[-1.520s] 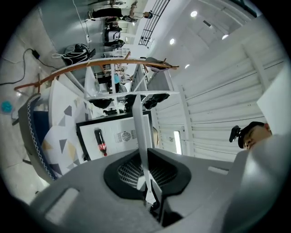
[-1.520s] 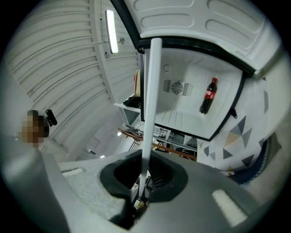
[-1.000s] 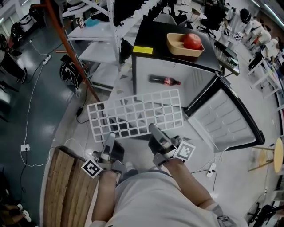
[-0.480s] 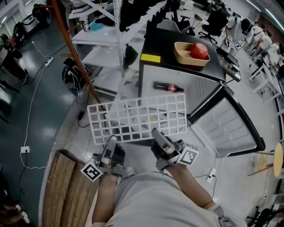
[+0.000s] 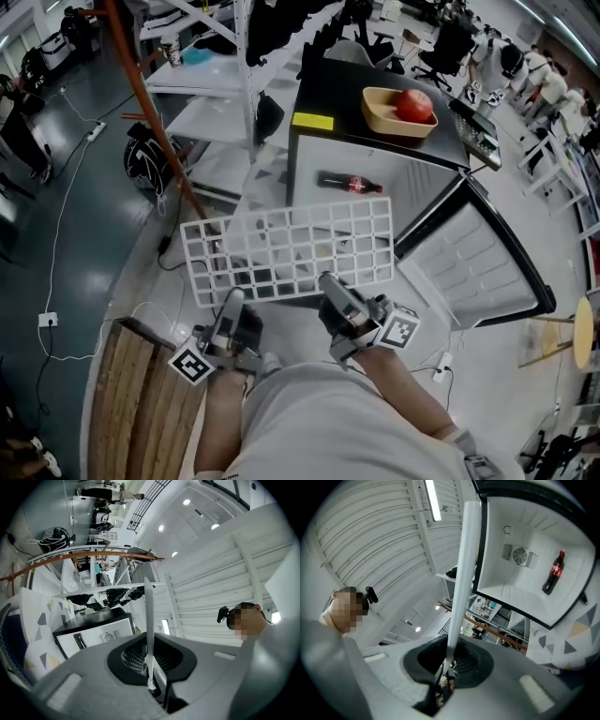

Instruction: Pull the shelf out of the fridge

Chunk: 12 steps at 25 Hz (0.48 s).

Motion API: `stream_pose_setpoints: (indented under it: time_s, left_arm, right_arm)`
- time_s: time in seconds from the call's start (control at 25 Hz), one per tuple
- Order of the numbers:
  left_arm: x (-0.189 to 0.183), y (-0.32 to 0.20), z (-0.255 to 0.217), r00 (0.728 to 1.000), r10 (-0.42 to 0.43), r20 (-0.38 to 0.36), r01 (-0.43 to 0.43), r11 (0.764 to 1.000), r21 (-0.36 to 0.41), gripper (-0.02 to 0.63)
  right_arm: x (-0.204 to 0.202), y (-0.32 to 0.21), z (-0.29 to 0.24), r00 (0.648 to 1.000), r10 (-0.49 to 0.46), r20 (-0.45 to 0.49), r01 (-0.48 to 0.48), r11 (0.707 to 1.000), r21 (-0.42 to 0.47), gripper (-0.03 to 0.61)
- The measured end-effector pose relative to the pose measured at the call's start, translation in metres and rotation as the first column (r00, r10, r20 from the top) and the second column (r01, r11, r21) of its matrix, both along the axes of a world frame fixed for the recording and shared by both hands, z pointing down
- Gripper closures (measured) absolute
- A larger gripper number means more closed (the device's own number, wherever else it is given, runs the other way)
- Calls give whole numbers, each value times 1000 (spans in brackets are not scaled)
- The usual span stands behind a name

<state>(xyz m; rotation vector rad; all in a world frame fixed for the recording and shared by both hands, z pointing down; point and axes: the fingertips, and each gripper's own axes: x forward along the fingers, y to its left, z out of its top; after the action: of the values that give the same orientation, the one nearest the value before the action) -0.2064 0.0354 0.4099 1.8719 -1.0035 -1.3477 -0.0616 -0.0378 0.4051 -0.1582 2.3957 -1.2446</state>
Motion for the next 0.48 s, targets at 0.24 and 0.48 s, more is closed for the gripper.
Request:
stream_pose_setpoints:
  time_s: [0.24,0.48]
  left_arm:
    - [6,4,2,1000,4,-9,-4,1000,-5,583]
    - [10,7,3,1000,10,-4,-10,1000,-8,583]
  right_arm:
    - [6,3,2,1000,4,-8,-4,1000,-11,545]
    - [11,7,5,1000,9,-9,-10,1000,-13,545]
